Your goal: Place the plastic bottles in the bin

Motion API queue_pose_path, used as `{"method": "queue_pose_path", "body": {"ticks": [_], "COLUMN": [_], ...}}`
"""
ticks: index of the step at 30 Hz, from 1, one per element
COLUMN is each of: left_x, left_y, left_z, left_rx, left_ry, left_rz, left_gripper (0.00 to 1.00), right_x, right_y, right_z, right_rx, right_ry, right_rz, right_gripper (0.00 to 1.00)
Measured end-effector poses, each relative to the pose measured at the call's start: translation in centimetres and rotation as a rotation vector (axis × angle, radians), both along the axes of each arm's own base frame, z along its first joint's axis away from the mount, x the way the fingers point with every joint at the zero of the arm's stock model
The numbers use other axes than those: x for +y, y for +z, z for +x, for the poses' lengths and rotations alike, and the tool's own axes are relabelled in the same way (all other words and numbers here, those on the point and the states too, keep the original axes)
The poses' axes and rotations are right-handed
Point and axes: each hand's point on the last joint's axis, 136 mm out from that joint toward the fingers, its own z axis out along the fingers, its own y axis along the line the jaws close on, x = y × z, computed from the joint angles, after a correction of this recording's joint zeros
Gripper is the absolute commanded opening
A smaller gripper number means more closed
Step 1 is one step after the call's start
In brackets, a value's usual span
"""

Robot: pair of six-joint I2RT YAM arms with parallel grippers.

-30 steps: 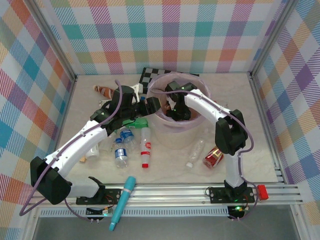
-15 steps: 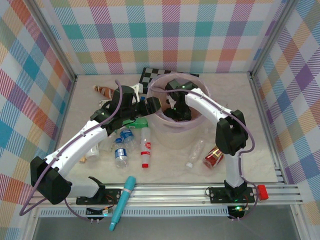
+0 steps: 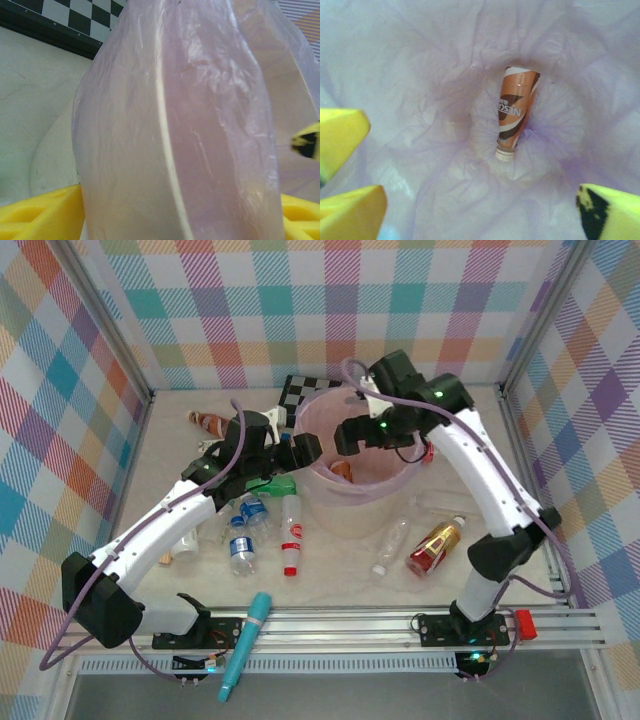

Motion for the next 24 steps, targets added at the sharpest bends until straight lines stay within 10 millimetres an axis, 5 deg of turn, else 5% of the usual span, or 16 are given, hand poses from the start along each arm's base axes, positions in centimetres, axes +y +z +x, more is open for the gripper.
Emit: {"method": "queue_pose_path", "body": {"ticks": [7, 12, 18, 24], "left_x": [-0.1, -0.1, -0.1, 0.0], "left_y": [-0.1, -0.1, -0.1, -0.2], "left_z": [0.1, 0.3, 0.3, 0.3], "left_rx": [0.002, 0.0, -0.003, -0.004], "left_ry": [-0.002, -0.001, -0.001, 0.0], "left_rz": [0.005, 0.011, 0.014, 0.018], "left_gripper": [0.75, 0.75, 0.75, 0.76], "right_x": [-6.5, -11.8, -16.9, -20.4], "right_y": [3.8, 4.4, 0.5, -6.1], "right_z": [-1.7, -3.3, -5.3, -7.6], "right_rx": [-0.066, -0.095, 0.01, 0.157], "right_ry": [-0.195, -0.373, -0.578, -0.737], "right_rz": [0.014, -0.017, -0.097, -0.159], "right_gripper": [1.0, 1.0, 1.0, 0.99]}}
